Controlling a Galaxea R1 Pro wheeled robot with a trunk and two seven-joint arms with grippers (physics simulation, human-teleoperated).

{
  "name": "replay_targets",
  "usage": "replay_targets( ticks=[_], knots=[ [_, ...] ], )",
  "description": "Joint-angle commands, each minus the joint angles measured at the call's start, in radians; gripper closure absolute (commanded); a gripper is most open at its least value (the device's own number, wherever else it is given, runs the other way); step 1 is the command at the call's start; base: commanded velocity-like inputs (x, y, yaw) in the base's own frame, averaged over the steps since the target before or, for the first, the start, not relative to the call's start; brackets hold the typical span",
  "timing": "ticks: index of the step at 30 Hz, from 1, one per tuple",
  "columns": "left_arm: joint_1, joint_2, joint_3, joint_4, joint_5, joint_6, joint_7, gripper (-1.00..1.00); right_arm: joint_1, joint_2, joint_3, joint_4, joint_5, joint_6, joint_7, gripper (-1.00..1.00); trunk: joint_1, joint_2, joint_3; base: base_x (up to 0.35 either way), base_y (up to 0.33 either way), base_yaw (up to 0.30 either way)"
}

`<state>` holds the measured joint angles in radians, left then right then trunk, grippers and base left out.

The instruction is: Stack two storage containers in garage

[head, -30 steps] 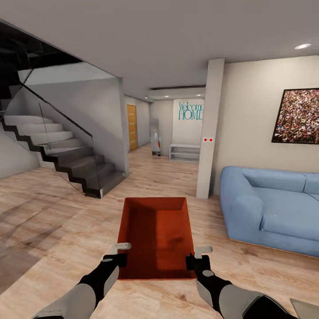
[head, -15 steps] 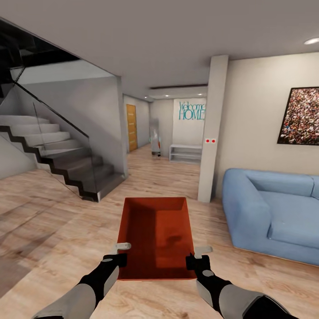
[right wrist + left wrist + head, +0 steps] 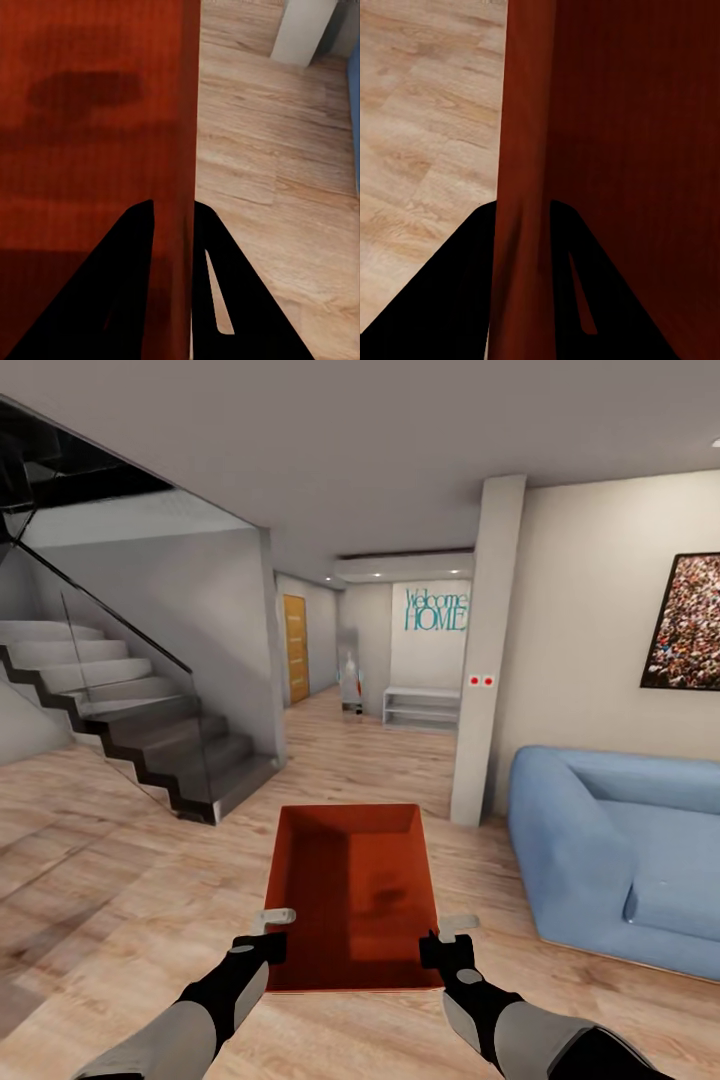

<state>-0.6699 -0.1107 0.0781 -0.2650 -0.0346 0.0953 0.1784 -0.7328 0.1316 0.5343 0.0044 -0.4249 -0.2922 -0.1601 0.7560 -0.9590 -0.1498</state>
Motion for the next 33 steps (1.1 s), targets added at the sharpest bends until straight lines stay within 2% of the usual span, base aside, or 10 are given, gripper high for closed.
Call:
replay_targets(
  ticks=[1, 20, 33],
  knots=[
    [-0.001, -0.001, 0.032, -0.005, -0.029, -0.016, 0.015, 1.0, 0.0, 0.0, -0.025, 0.003, -0.02, -0.004, -0.002, 1.0, 0.001, -0.001, -0.001, 0.322, 0.0, 0.0],
    [-0.001, -0.001, 0.032, -0.006, -0.028, -0.014, 0.015, 1.0, 0.0, -0.001, -0.025, 0.003, -0.02, -0.005, 0.0, 1.0, 0.001, -0.001, -0.001, 0.322, 0.0, 0.0],
    [-0.001, 0.01, 0.031, 0.004, -0.028, -0.025, 0.015, 1.0, 0.0, 0.0, -0.024, 0.003, -0.013, -0.003, 0.004, 1.0, 0.001, -0.001, -0.001, 0.322, 0.0, 0.0]
  ],
)
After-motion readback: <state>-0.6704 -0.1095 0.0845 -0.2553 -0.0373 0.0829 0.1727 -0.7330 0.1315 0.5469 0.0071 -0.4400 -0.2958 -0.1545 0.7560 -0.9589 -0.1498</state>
